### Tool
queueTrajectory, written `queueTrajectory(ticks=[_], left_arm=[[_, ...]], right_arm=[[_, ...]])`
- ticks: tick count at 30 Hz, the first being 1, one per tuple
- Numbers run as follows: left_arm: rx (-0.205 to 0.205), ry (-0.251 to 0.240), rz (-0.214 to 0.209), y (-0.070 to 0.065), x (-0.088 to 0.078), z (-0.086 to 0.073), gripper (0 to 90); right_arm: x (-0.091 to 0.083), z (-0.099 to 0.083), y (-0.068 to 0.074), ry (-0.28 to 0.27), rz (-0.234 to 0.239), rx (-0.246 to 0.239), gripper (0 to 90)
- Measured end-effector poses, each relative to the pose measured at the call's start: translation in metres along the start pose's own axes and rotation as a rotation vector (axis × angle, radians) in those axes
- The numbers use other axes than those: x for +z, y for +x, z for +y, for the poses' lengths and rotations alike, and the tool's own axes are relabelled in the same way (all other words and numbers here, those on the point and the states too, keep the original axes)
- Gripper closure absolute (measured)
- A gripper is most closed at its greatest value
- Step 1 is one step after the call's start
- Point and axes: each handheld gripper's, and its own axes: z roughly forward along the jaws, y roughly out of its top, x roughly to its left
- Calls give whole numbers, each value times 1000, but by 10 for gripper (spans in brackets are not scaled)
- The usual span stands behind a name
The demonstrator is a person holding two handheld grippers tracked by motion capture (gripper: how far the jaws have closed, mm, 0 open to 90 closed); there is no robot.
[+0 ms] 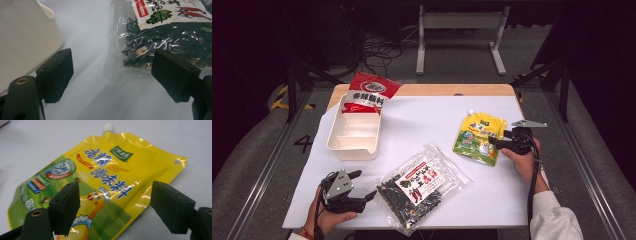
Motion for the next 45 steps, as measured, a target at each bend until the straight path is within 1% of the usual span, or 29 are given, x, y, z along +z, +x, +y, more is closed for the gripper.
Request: queueTrajectory(ticks=[1, 3, 4, 6, 8, 10, 12, 14, 15, 17, 18, 20, 21, 22, 23, 25, 26, 28, 30, 32, 33, 34, 35, 36, 37, 38, 41, 43, 45], left_arm=[[0, -1, 0, 0, 1, 0, 187], [-6, -2, -9, 1, 2, 1, 187], [-5, 1, -13, 1, 2, 1, 186], [-1, 6, -24, 1, 4, 1, 186], [4, 16, -33, 1, 6, 0, 186], [6, 22, -43, 2, 8, 0, 186], [7, 24, -49, 2, 8, 0, 185], [12, 26, -54, 1, 9, 1, 185], [9, 28, -56, 1, 9, 1, 185], [14, 35, -64, 0, 11, 1, 185], [15, 39, -62, 0, 12, 2, 184], [8, 44, -68, 1, 13, 1, 181], [3, 45, -74, 2, 14, 1, 181], [-5, 56, -92, 3, 16, 0, 180], [-11, 64, -101, 4, 18, -1, 179], [-31, 60, -116, 5, 19, -2, 176], [-36, 59, -119, 5, 19, -2, 176], [-26, 58, -118, 6, 19, -2, 175], [-37, 56, -122, 7, 18, -3, 171], [-51, 65, -130, 9, 19, -3, 167], [-58, 70, -139, 9, 20, -4, 165], [-51, 74, -139, 10, 21, -4, 164], [-54, 75, -148, 10, 22, -4, 165], [-58, 78, -157, 9, 22, -4, 167], [-45, 80, -162, 10, 23, -3, 168], [-53, 80, -172, 8, 24, -3, 170], [-38, 102, -203, 6, 26, -2, 175], [-32, 111, -212, 6, 27, -2, 179], [-27, 116, -221, 5, 28, -1, 183]], right_arm=[[1, 0, -1, 0, -14, 5, 238], [2, -1, -3, 6, -21, 18, 237], [3, -2, -2, 13, -15, 18, 234], [1, -1, 4, 16, 16, 16, 236], [-4, -1, 15, 13, 43, -29, 240], [-5, -2, 22, 19, 53, -53, 240], [-5, -2, 24, 26, 44, -67, 237], [-2, -3, 18, 28, 16, -44, 234], [-1, -4, 15, 27, 7, -23, 232], [-1, -6, 10, 29, 3, 6, 234], [-2, -6, 11, 29, 2, 8, 234], [-8, -5, 17, 6, 29, -7, 246], [-11, -5, 23, -3, 43, -28, 254], [-14, -6, 29, -3, 60, -49, 259], [-18, -8, 38, 6, 85, -75, 267], [-25, -13, 52, 13, 113, -122, 299], [-28, -15, 58, 17, 132, -122, 304], [-37, -20, 73, 17, 177, -157, 328], [-48, -25, 86, 5, 230, -179, 340], [-56, -32, 98, 15, 276, -184, 345], [-59, -37, 104, 24, 300, -191, 344], [-60, -41, 109, 46, 318, -206, 342], [-62, -47, 114, 75, 338, -217, 340], [-63, -50, 116, 90, 351, -221, 340], [-64, -54, 119, 109, 365, -228, 341], [-66, -58, 122, 121, 374, -234, 349], [-70, -67, 130, 158, 421, -253, 388], [-71, -72, 138, 211, 469, -289, 417], [-68, -76, 145, 243, 483, -309, 417]])
